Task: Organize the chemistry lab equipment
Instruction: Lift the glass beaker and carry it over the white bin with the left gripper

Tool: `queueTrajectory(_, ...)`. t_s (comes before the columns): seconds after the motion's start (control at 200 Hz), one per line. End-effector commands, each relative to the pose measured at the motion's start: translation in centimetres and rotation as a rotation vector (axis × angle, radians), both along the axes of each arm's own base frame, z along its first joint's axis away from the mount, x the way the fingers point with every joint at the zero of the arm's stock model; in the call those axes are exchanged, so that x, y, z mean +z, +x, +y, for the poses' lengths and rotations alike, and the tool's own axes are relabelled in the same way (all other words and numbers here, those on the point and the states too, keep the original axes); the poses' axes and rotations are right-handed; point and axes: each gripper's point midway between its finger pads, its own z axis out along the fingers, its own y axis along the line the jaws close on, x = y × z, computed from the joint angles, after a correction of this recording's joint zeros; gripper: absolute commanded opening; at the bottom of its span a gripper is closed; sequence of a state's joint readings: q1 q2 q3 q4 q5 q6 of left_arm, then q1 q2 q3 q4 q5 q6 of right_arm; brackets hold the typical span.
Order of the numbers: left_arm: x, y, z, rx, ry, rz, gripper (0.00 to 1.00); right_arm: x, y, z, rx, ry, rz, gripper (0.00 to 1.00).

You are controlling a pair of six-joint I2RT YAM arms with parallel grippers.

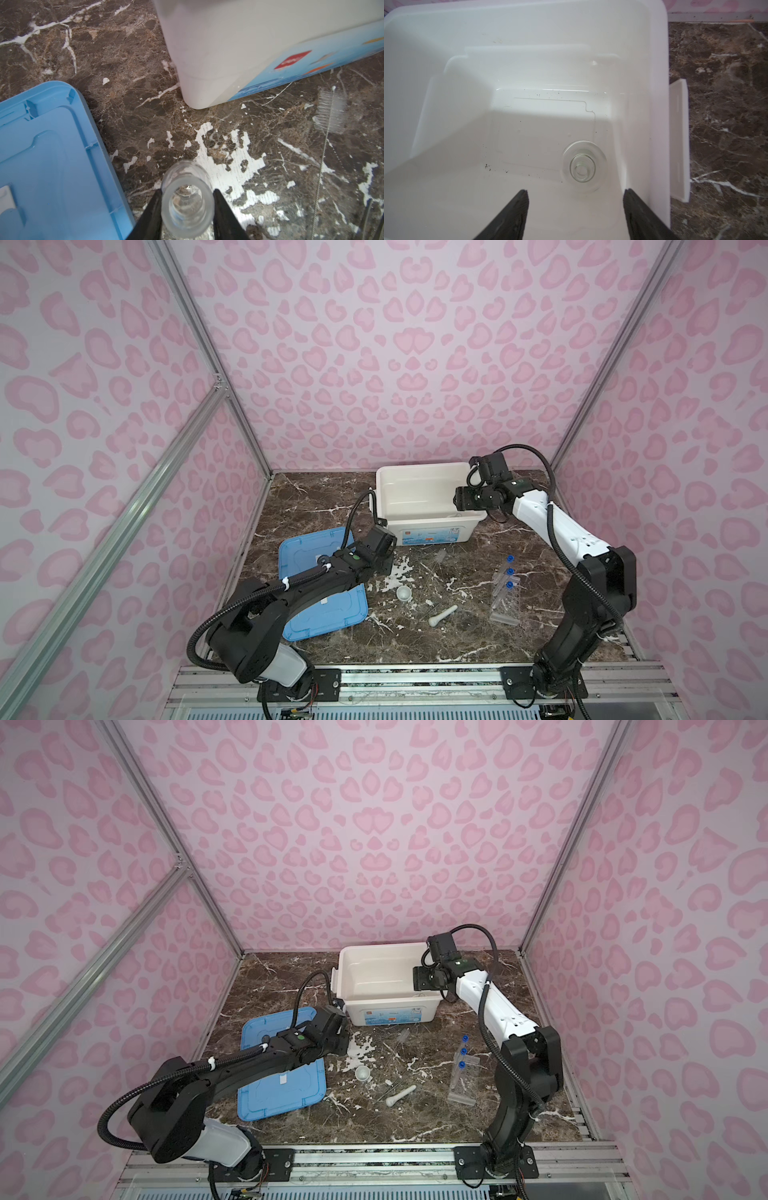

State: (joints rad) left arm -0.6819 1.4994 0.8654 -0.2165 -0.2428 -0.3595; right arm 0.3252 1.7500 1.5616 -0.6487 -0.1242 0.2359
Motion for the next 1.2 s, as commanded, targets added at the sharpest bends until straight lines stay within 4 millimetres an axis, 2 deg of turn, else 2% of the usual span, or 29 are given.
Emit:
queueTrajectory(0.0,0.4,-0.1,0.2,0.006,-0.004,-0.007,0.37,0.0,0.1,0.2,-0.003,0.011,-0.001,0.74)
queueTrajectory(0.425,2.7,-0.5,0.1,-0.013,-0.033,-0.023,0.37,0.3,0.0,0.3,0.003,0.023,-0.006,0.74)
queueTrajectory(1.025,9.5,-2.1,0.2,-0.064,-0.102,-0.074,0.37,1.4,0.1,0.9,0.003,0.073,-0.037,0.75)
queueTrajectory(1.05,9.8,-2.1,0.2,-0.066,-0.105,-0.077,0.33,1.4,0.0,0.9,0.004,0.074,-0.036,0.75)
queueTrajectory(1.195,11.4,-2.1,0.0,-0.079,-0.115,-0.087,0.33,1.3,0.0,0.9,0.003,0.075,-0.032,0.75)
